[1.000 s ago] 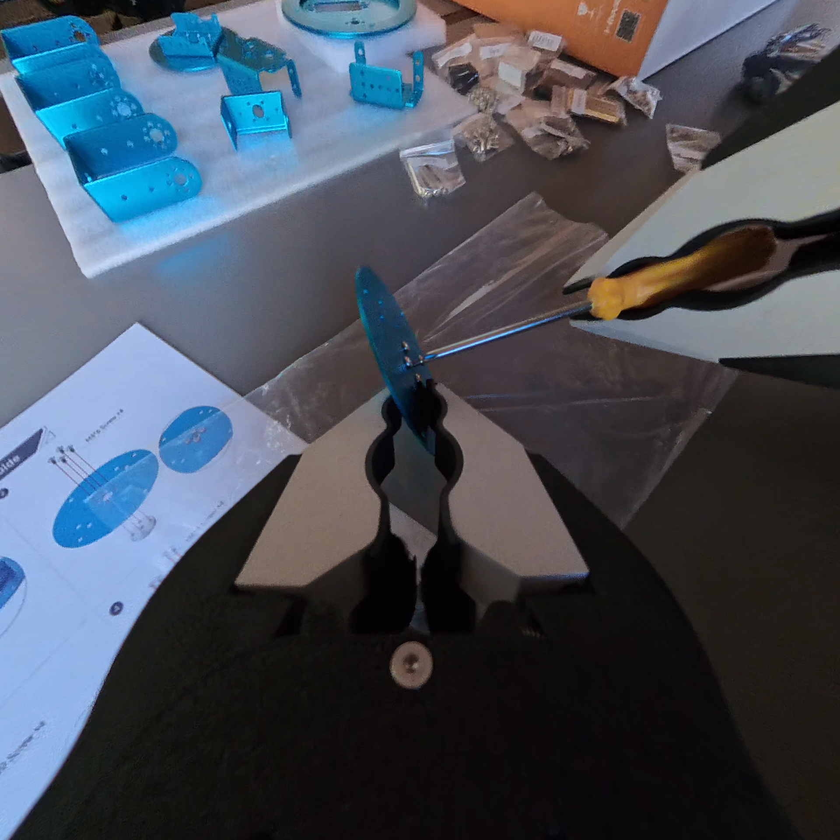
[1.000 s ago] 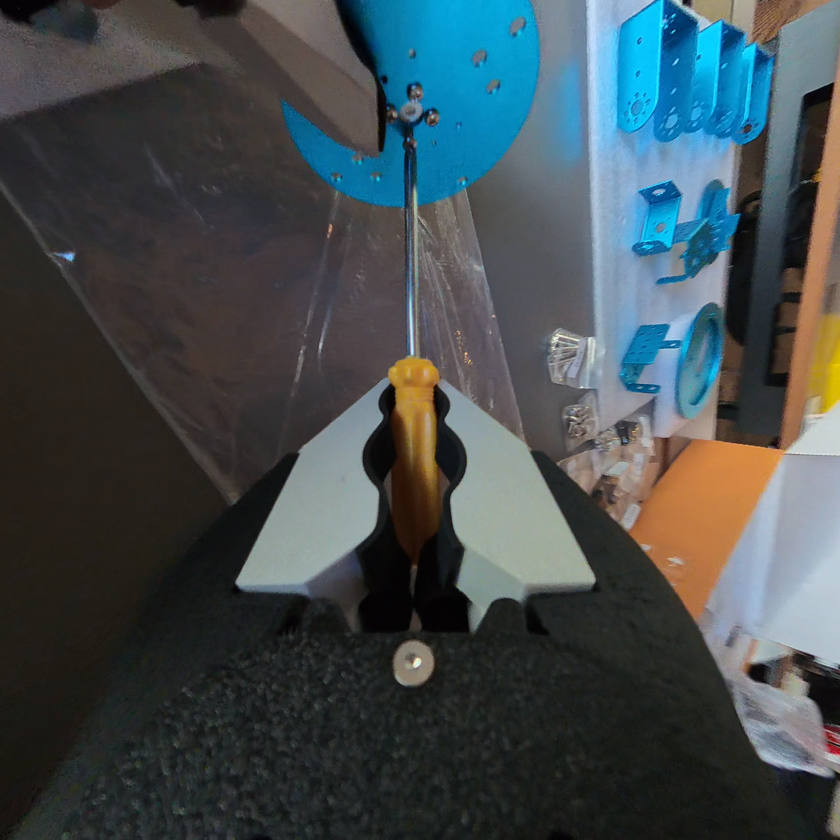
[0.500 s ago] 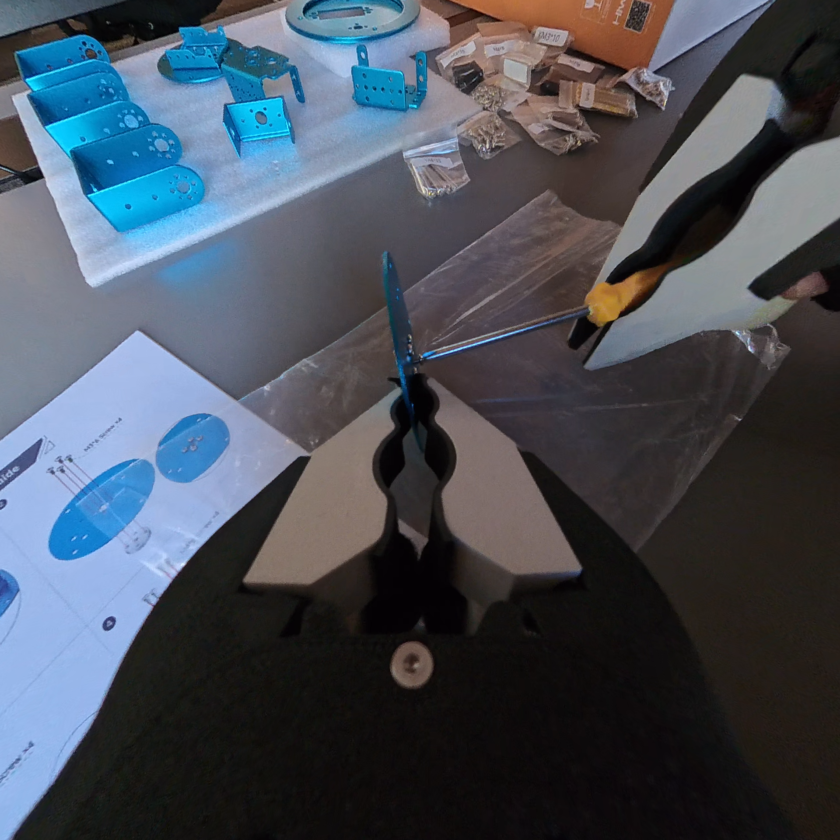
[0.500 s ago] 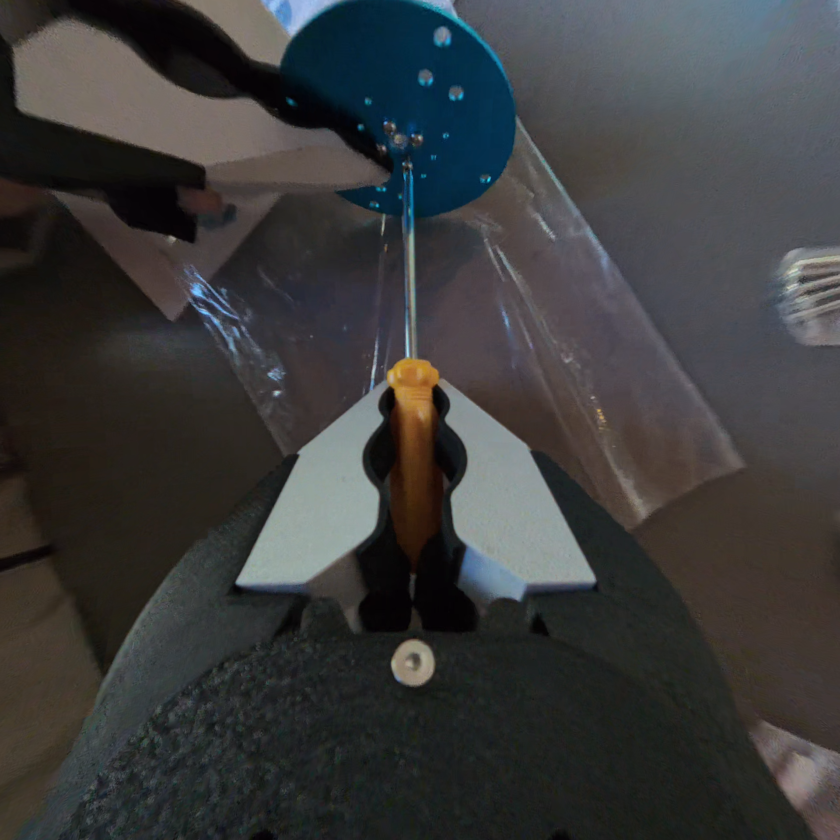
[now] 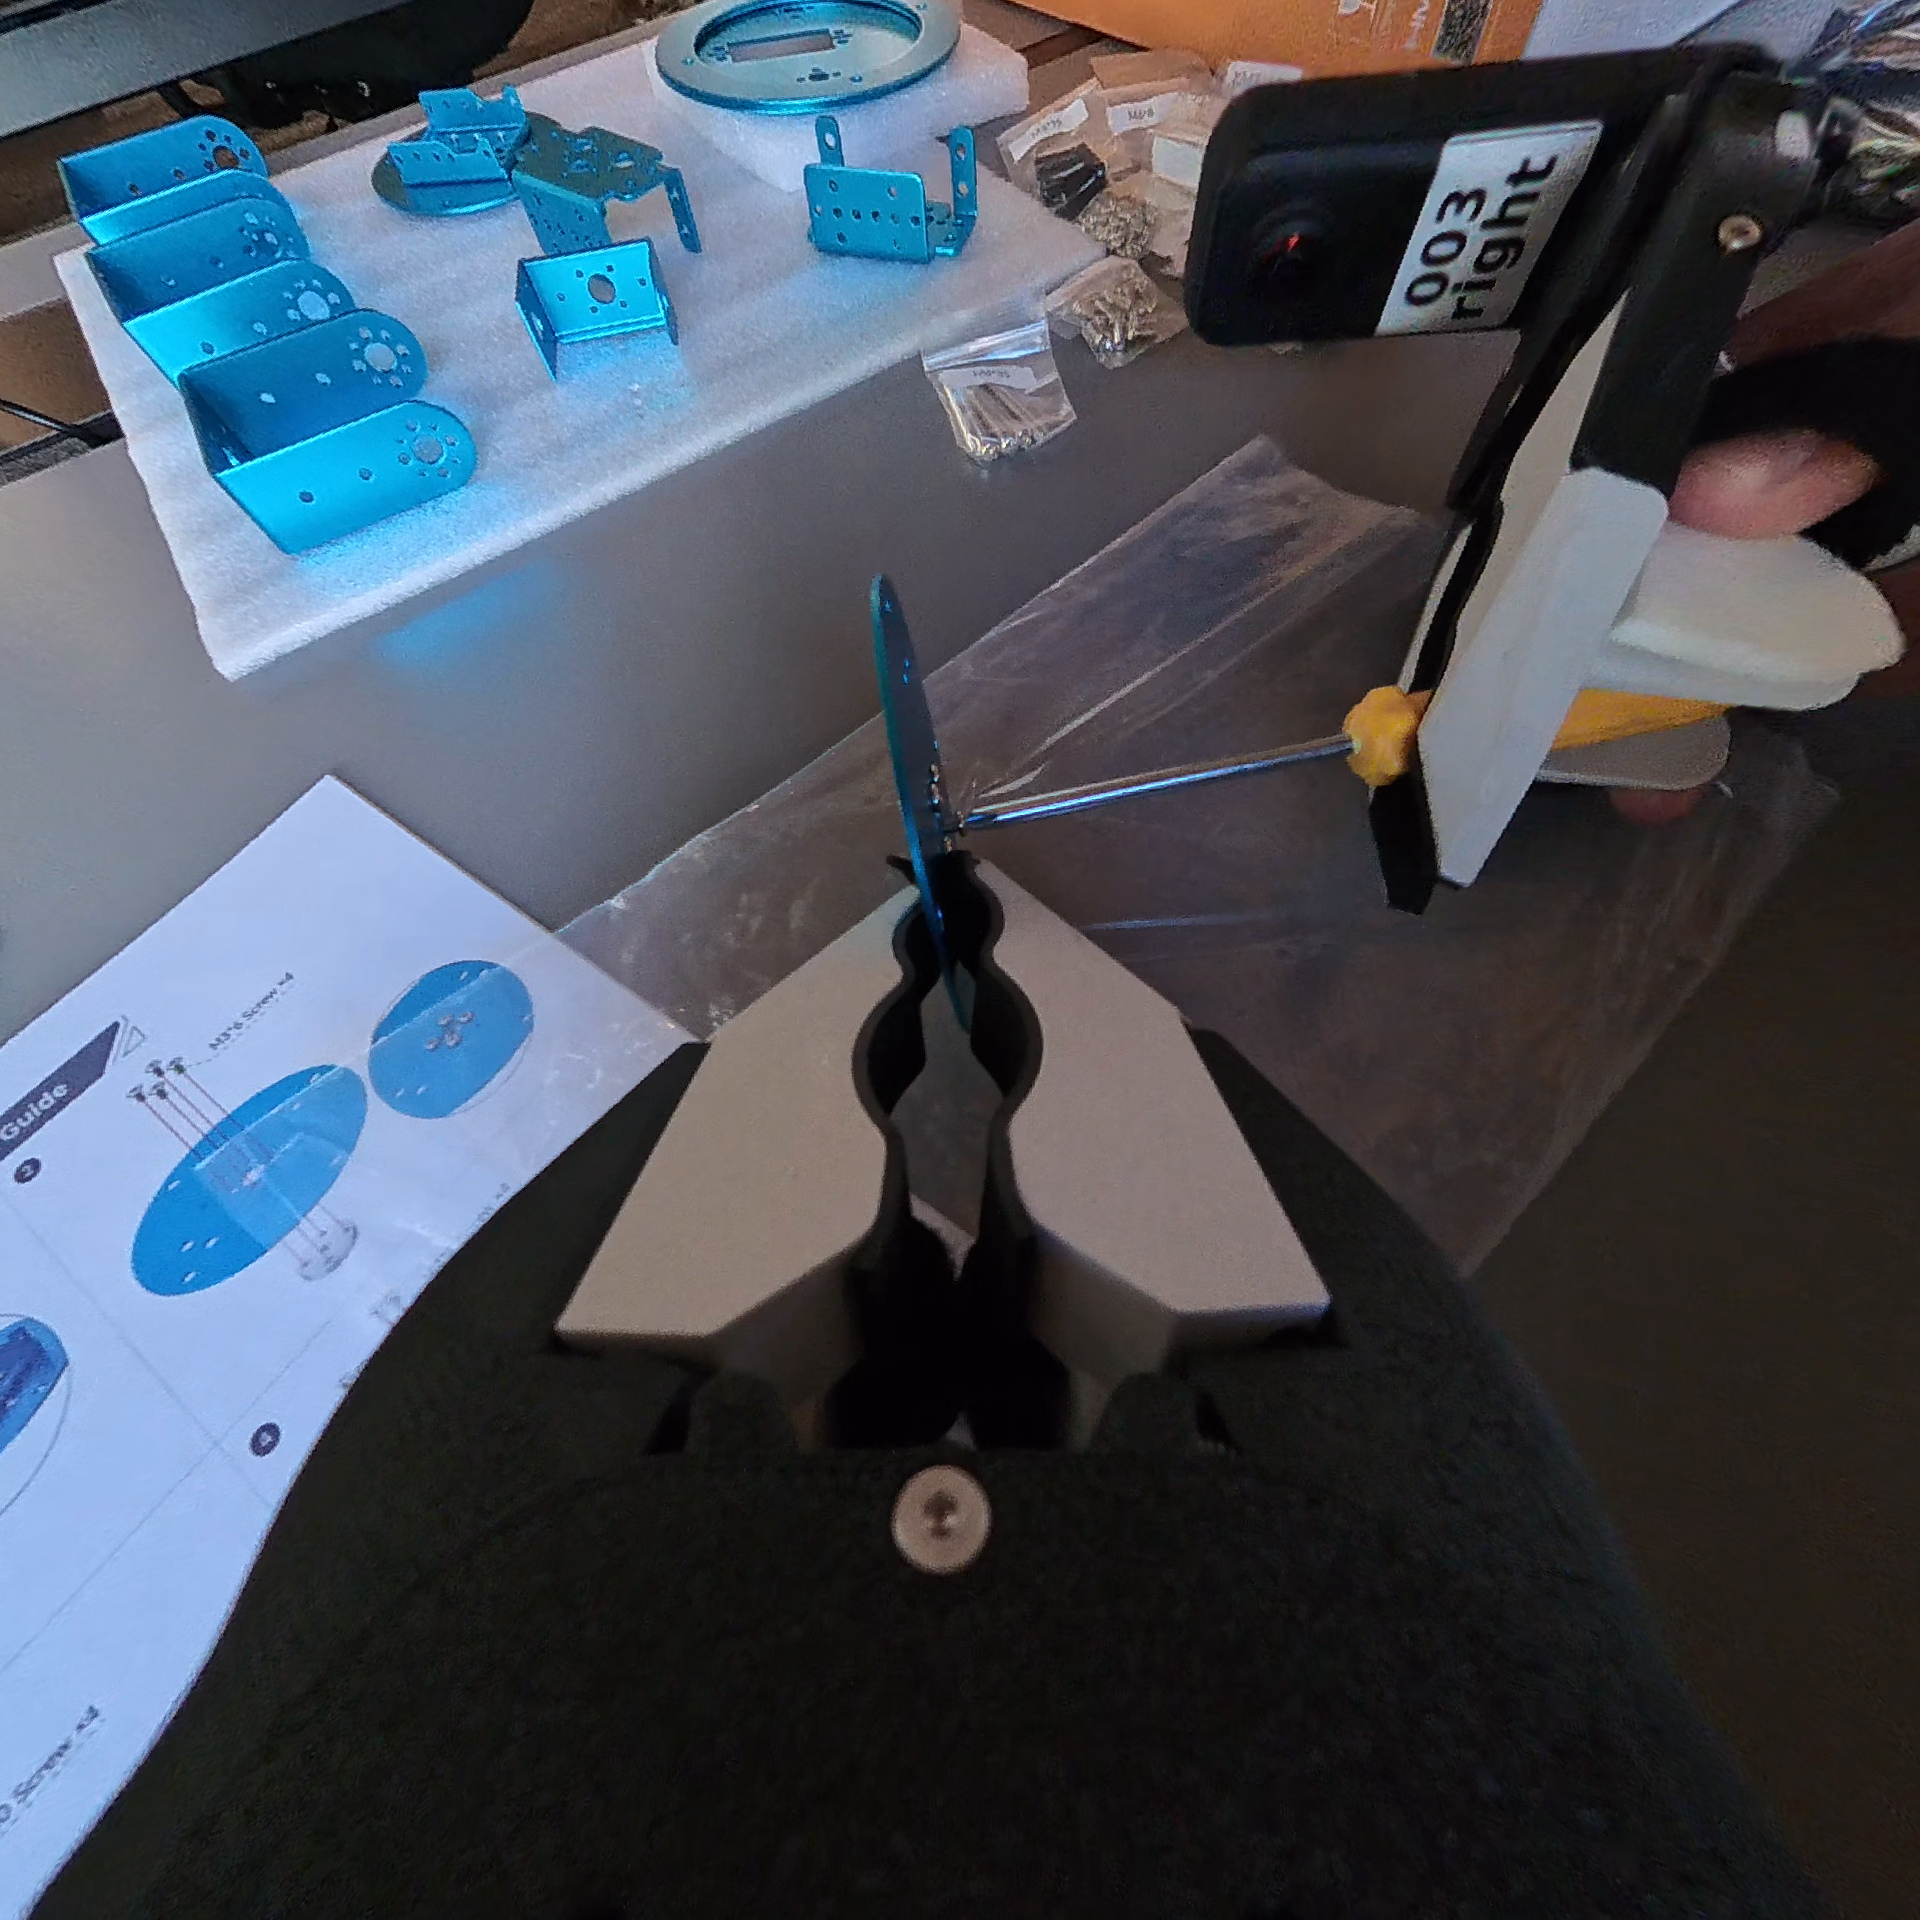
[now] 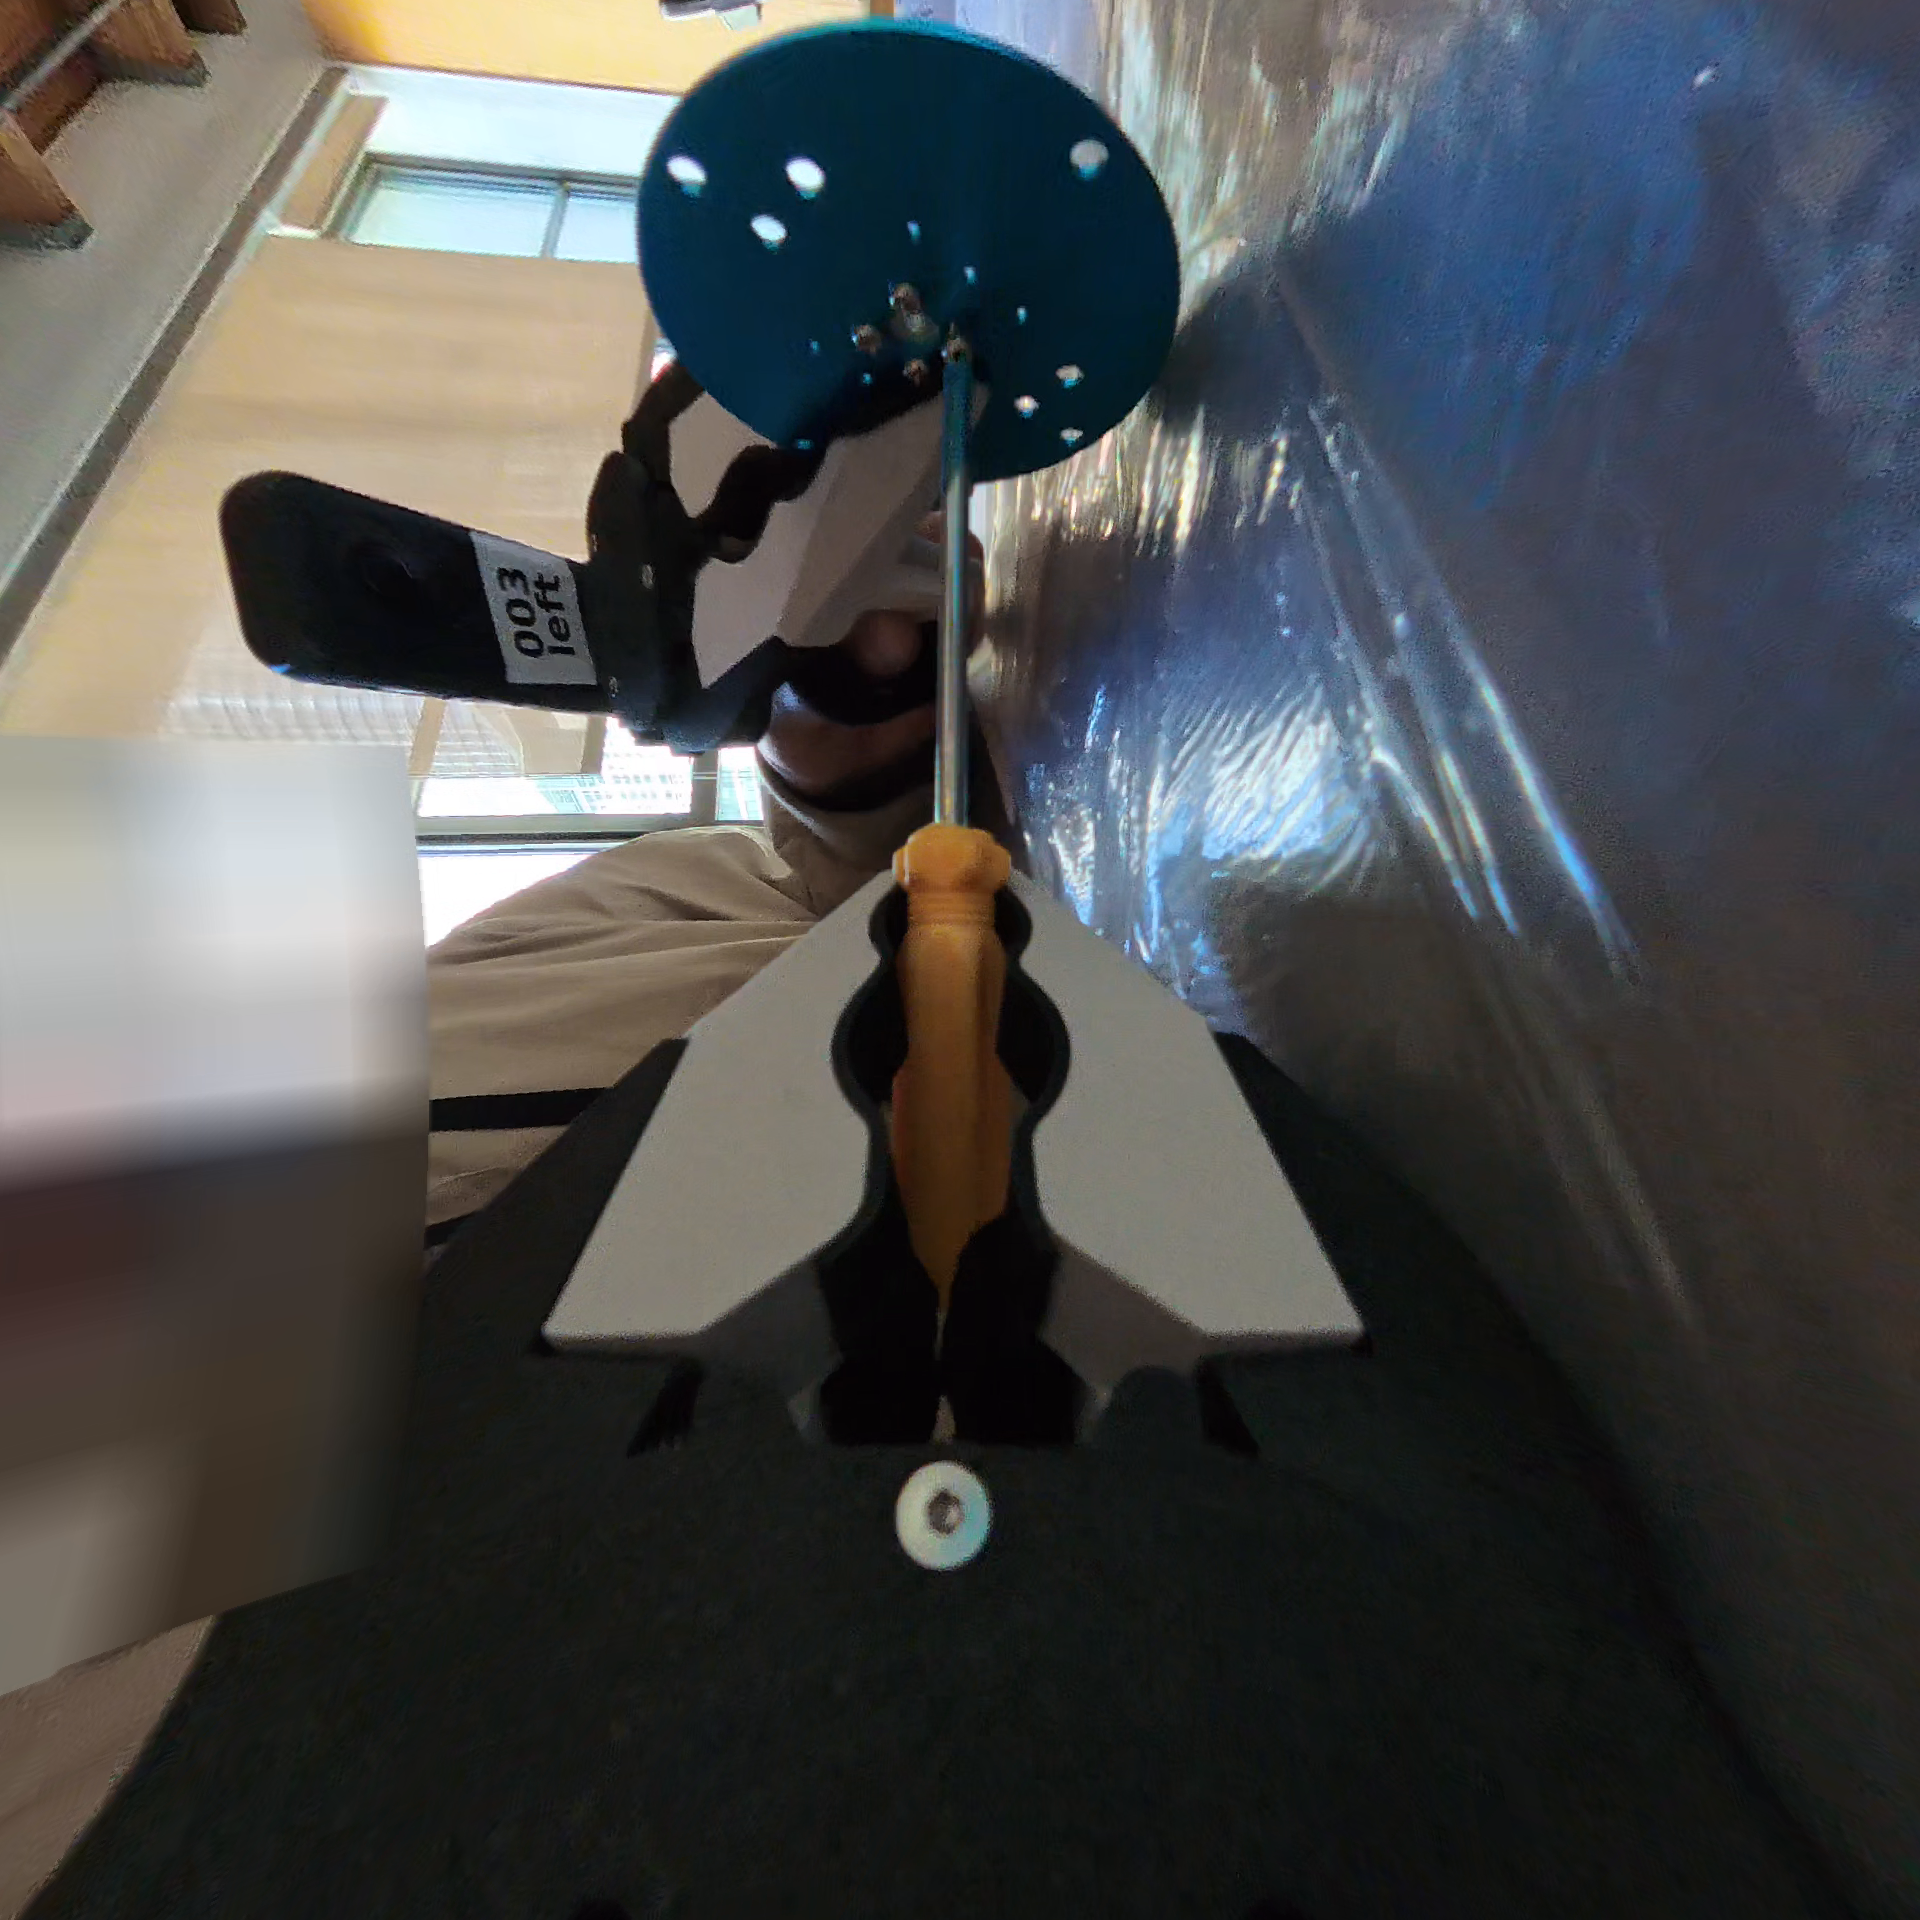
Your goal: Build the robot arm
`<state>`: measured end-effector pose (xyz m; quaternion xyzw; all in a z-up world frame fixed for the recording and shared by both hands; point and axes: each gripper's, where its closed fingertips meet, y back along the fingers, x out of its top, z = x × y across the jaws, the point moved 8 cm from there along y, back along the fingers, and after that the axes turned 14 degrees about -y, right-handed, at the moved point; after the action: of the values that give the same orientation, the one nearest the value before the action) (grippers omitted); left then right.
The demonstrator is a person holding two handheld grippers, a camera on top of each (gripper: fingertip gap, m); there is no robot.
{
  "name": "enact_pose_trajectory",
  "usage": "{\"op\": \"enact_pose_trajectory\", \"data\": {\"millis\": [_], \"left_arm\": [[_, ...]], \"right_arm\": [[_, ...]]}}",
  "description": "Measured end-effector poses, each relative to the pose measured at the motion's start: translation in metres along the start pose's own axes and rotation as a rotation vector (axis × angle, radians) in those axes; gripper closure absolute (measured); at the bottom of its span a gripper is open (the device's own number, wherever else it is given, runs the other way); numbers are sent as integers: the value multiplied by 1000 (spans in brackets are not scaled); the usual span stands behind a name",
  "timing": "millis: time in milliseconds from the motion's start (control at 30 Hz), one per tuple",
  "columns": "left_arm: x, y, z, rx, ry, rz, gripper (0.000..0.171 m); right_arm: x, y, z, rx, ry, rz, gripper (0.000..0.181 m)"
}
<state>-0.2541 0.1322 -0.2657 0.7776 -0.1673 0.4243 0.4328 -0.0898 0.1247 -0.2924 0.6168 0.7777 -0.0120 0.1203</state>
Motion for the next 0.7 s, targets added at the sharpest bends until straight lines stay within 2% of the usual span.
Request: {"op": "enact_pose_trajectory", "data": {"millis": [133,233,400,700], "left_arm": [[0,0,0,7,0,-5,169],[0,-1,-2,-12,34,-9,169],[2,-2,-1,7,0,-43,169],[4,-2,2,11,-24,-64,169]], "right_arm": [[0,-1,0,-66,64,14,171],[0,-3,-4,-279,275,58,170],[-6,-8,-9,-530,502,117,169],[-23,-17,-15,-788,791,239,160]]}}
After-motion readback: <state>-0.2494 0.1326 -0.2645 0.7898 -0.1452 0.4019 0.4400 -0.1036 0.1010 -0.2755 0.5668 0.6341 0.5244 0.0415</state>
